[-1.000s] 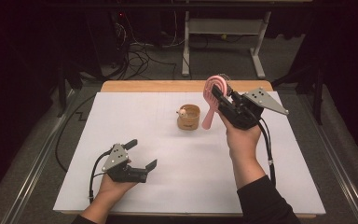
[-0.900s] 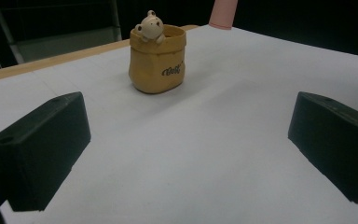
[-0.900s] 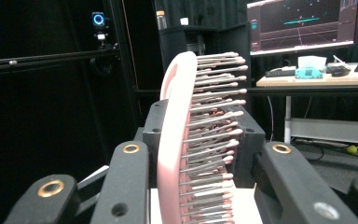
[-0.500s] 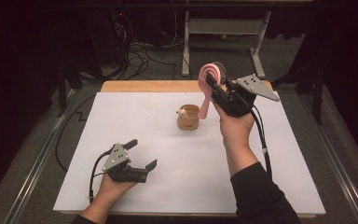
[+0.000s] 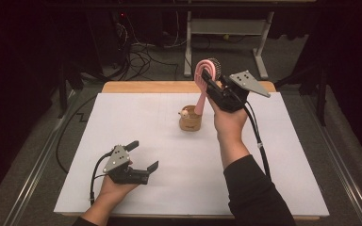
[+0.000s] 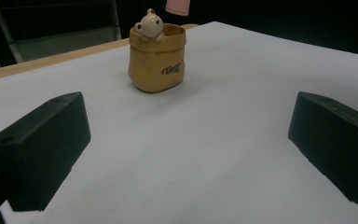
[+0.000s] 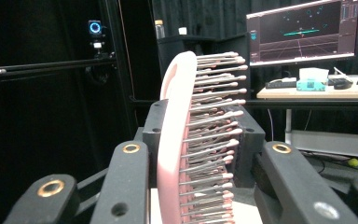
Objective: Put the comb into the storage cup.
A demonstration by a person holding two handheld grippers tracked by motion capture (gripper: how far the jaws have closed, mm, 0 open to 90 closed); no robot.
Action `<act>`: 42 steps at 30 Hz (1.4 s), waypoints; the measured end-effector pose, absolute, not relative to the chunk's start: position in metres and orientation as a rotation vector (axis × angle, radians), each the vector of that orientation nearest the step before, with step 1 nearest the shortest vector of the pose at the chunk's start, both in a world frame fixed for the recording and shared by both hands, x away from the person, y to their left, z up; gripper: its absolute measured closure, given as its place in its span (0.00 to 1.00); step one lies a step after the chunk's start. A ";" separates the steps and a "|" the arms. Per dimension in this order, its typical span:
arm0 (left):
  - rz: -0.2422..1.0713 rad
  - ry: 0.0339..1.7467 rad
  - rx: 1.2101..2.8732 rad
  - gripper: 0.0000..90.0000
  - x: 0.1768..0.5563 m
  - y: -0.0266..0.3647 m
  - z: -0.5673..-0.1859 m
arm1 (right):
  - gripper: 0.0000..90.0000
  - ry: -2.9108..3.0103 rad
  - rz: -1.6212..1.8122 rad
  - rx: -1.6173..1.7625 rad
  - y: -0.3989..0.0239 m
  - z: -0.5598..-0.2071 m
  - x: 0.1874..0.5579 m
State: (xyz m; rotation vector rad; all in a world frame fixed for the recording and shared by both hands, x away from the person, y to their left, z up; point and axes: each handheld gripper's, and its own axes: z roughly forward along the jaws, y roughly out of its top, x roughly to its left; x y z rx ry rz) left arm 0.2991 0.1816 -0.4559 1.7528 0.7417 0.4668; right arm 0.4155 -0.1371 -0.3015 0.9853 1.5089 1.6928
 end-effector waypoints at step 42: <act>0.455 0.754 1.755 0.00 0.301 0.183 -0.458 | 0.74 1.552 1.683 1.031 -0.109 -0.338 0.447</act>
